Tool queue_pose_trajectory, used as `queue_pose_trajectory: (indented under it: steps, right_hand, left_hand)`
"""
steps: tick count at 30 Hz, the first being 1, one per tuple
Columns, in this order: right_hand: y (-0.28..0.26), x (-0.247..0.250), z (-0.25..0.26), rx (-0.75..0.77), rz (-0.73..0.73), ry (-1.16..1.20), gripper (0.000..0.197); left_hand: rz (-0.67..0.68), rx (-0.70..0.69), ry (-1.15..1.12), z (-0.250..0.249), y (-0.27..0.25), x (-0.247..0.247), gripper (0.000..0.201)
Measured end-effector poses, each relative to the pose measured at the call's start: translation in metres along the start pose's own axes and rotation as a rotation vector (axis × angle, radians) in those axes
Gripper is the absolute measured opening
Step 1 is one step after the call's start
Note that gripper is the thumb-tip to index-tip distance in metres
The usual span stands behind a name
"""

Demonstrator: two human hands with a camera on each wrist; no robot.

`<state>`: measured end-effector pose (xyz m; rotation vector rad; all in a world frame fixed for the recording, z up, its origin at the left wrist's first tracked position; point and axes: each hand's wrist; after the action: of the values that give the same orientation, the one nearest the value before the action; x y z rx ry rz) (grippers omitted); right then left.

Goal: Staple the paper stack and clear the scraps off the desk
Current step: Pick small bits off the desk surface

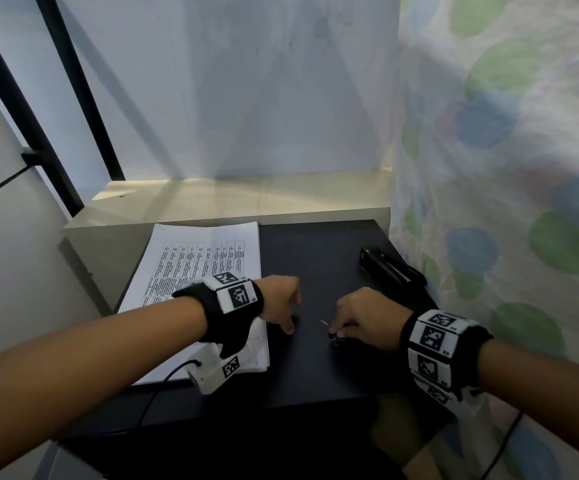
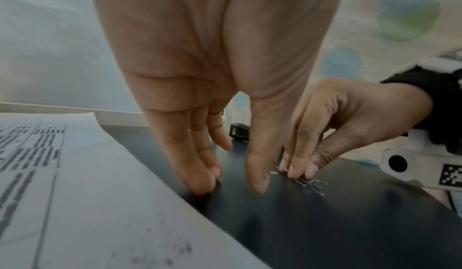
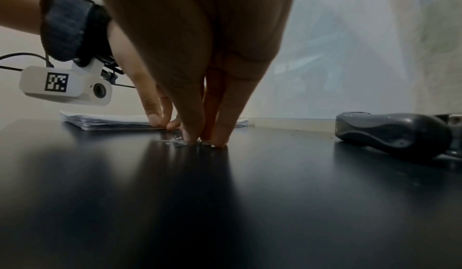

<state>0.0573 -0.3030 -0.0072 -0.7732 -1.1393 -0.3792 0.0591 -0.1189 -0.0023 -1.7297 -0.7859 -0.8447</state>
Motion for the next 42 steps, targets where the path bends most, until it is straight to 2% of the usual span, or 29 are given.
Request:
queue_pose_trajectory:
  steps: [6, 20, 24, 27, 32, 38, 42]
  right_hand:
    - [0.007, -0.002, -0.002, -0.018, -0.044, 0.019, 0.023]
    - [0.016, -0.001, -0.012, -0.028, 0.008, 0.277, 0.015]
    - [0.014, 0.003, -0.023, -0.046, -0.072, 0.434, 0.011]
    - [0.008, 0.013, -0.033, -0.066, -0.138, 0.542, 0.020]
    - [-0.005, 0.021, -0.048, -0.131, -0.201, 0.525, 0.016]
    - [-0.012, 0.010, -0.056, -0.159, -0.218, 0.520, 0.024]
    - [-0.018, 0.005, -0.061, -0.176, -0.216, 0.514, 0.025]
  left_hand:
    - [0.004, 0.002, 0.003, -0.003, 0.001, 0.001, 0.050]
    - [0.042, -0.037, 0.005, -0.015, 0.004, 0.004, 0.043]
    - [0.028, -0.064, -0.014, -0.017, 0.005, 0.003, 0.046]
    - [0.023, -0.080, -0.008, -0.020, 0.005, 0.000, 0.052]
    - [0.029, -0.123, 0.007, -0.034, 0.015, -0.005, 0.043]
    - [0.011, -0.157, -0.057, -0.063, 0.032, -0.008, 0.031]
    - [-0.013, -0.143, -0.070, -0.068, 0.035, -0.005, 0.034]
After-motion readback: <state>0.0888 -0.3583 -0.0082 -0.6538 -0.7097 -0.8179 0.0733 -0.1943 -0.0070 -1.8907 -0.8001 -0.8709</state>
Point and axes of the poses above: each hand's wrist, its own y-axis towards the middle knuckle, its own x-axis out of the back of the hand, z = x × y, and after that the axes turned 7 degrees about z, right-handed
